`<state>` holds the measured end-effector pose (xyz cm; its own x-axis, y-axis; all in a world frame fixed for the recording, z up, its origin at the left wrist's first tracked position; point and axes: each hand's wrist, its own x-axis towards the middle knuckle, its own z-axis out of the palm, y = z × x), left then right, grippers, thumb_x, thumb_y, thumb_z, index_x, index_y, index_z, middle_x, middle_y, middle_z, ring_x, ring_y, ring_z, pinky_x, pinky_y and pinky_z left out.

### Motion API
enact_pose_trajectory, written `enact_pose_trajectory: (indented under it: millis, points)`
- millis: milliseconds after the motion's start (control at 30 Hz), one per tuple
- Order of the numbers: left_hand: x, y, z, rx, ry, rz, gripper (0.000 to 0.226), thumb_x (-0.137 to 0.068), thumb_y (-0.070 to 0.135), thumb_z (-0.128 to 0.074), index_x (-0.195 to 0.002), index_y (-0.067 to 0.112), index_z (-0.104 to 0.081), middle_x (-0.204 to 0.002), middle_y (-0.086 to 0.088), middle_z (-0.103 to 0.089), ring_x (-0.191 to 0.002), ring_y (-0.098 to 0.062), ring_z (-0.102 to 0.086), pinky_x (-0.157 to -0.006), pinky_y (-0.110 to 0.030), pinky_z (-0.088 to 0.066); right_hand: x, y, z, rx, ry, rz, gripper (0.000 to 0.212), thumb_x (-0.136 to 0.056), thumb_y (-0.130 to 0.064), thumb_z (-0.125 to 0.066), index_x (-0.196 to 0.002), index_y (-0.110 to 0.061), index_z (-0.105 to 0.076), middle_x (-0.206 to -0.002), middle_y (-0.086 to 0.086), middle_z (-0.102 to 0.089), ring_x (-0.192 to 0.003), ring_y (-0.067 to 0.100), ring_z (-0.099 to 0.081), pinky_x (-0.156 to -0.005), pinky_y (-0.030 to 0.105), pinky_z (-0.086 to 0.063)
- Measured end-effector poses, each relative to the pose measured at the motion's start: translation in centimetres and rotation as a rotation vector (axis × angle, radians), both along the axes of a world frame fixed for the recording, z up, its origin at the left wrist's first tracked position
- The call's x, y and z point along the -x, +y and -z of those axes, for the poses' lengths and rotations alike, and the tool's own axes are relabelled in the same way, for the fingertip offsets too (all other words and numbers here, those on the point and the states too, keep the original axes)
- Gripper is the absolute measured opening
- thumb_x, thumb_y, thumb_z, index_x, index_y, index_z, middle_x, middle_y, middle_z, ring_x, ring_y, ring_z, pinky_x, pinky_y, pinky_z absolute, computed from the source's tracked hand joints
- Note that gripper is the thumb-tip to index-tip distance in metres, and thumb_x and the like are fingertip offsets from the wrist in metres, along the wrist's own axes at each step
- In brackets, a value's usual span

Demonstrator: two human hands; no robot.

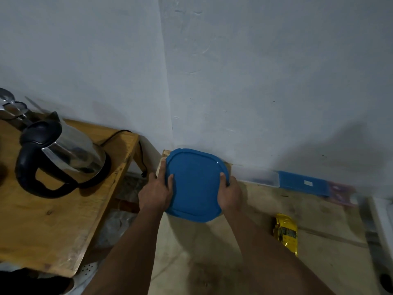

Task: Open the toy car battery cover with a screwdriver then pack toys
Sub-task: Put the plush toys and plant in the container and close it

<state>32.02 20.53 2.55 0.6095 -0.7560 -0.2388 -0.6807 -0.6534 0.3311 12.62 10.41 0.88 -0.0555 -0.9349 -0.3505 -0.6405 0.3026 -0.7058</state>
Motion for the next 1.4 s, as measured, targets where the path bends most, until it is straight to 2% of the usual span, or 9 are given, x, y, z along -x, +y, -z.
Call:
enact_pose_trajectory:
  millis: [167,267,400,533,800,900,1000,1167,1400]
  points:
    - [-0.1,-0.2,0.0,0.003,-0.023,0.012,0.066,-0.106,0.062,-0.020,-0.164,0.040,0.002,-0.130,-0.011,-0.050,-0.096,-0.031,-0.065,-0.079,-0.046,-0.057,0.1,-0.1,0.3,0.003,-0.032,0.030,0.054,-0.101,-0.057,-0.042,-0.087,-0.007,-0.060,-0.081,0.007,-0.065,-0.076,0.022,-0.064,-0.062,0.031,-0.048]
    - [-0.5,-0.2,0.0,0.007,-0.040,0.047,0.067,-0.106,0.061,-0.022,-0.164,0.036,0.000,-0.128,-0.011,-0.051,-0.093,-0.029,-0.065,-0.076,-0.044,-0.058,0.7,-1.1,-0.2,-0.022,-0.056,-0.023,0.054,-0.099,-0.055,-0.047,-0.070,-0.011,-0.051,-0.068,0.003,-0.058,-0.064,0.019,-0.058,-0.057,0.033,-0.043]
    - [-0.3,-0.4,0.0,-0.002,-0.054,0.087,0.069,-0.105,0.063,-0.022,-0.164,0.036,0.002,-0.128,-0.009,-0.053,-0.091,-0.026,-0.066,-0.074,-0.041,-0.057,0.5,-4.2,-0.8,-0.111,-0.050,-0.100,0.063,-0.088,-0.078,-0.045,-0.091,-0.016,-0.057,-0.085,-0.004,-0.060,-0.079,0.014,-0.059,-0.073,0.035,-0.047]
    - [0.2,-0.2,0.7,0.045,-0.020,0.057,0.072,-0.103,0.067,-0.022,-0.164,0.038,0.004,-0.124,-0.005,-0.053,-0.091,-0.025,-0.064,-0.076,-0.041,-0.056,0.1,-6.0,-0.3,-0.034,-0.028,-0.182,0.078,-0.079,-0.091,-0.040,-0.070,-0.016,-0.063,-0.072,-0.003,-0.068,-0.070,0.016,-0.065,-0.068,0.034,-0.054]
    - [0.5,-0.3,1.1,0.107,0.014,-0.005,0.064,-0.107,0.059,-0.026,-0.166,0.039,-0.008,-0.124,-0.008,-0.056,-0.098,-0.030,-0.064,-0.086,-0.047,-0.055,0.1,-5.6,0.8,0.029,-0.077,-0.107,0.084,-0.080,-0.085,-0.049,-0.074,-0.003,-0.066,-0.069,0.006,-0.069,-0.068,0.025,-0.068,-0.065,0.040,-0.057]
    - [0.8,-0.5,0.4,0.067,0.015,-0.045,0.061,-0.108,0.058,-0.024,-0.164,0.042,-0.008,-0.124,-0.011,-0.055,-0.099,-0.034,-0.064,-0.087,-0.049,-0.053,0.3,-4.8,-0.8,-0.049,-0.028,-0.124,0.077,-0.080,-0.086,-0.045,-0.097,-0.013,-0.064,-0.089,0.000,-0.068,-0.082,0.019,-0.065,-0.074,0.037,-0.055]
    - [1.2,-0.7,-0.3,0.018,0.019,-0.061,0.060,-0.108,0.059,-0.021,-0.163,0.043,-0.007,-0.127,-0.014,-0.053,-0.101,-0.037,-0.065,-0.087,-0.051,-0.052,1.2,-1.8,-1.4,-0.080,0.056,-0.140,0.066,-0.087,-0.076,-0.048,-0.109,-0.014,-0.054,-0.093,-0.002,-0.063,-0.081,0.018,-0.060,-0.065,0.032,-0.045]
    - [1.8,-0.8,-0.5,0.000,-0.003,-0.095,0.058,-0.109,0.056,-0.020,-0.164,0.041,-0.008,-0.130,-0.016,-0.052,-0.103,-0.039,-0.065,-0.087,-0.051,-0.051,1.9,5.2,0.3,0.019,-0.019,0.078,0.059,-0.086,-0.075,-0.053,-0.093,-0.017,-0.057,-0.078,-0.005,-0.063,-0.072,0.015,-0.064,-0.064,0.040,-0.057]
    - [1.7,-0.4,-0.1,0.098,0.074,-0.118,0.057,-0.109,0.055,-0.024,-0.164,0.041,-0.019,-0.131,-0.013,-0.052,-0.109,-0.039,-0.061,-0.095,-0.052,-0.049,1.9,5.8,0.9,0.152,-0.070,0.118,0.051,-0.098,-0.054,-0.052,-0.069,-0.012,-0.050,-0.063,-0.001,-0.053,-0.058,0.014,-0.052,-0.057,0.041,-0.049]
